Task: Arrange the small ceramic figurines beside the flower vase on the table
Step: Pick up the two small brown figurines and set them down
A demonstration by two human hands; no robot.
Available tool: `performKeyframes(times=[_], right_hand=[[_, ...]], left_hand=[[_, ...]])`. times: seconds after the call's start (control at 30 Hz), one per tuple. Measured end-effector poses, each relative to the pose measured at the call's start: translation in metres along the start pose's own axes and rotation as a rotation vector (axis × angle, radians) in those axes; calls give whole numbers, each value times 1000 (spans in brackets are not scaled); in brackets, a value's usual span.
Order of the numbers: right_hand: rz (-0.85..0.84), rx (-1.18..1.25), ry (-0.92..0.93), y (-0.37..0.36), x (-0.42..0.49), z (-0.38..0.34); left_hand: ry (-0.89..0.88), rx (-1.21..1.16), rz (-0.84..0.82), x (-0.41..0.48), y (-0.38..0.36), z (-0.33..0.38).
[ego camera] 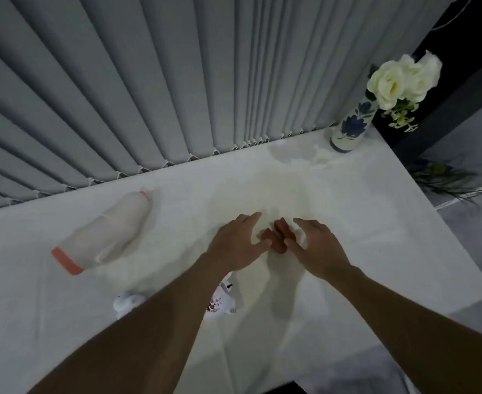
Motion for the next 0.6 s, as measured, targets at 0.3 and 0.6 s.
performKeyframes(times=[0.3,0.6], right_hand=[[13,138,-22,-13,19,3],[49,249,-13,-15,23,13]], left_hand=[[-21,33,-12,28,-35,-7],[-45,-94,54,41,-37,-17]])
Point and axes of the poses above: each hand's wrist, its own x-axis towards the middle knuckle, its own y-axis out of the back of the hand, z = x × y, the point moved 6 cm from there along x, towards the middle knuckle, and after that the axes turned 11 degrees about -y, right-handed, at the moved point
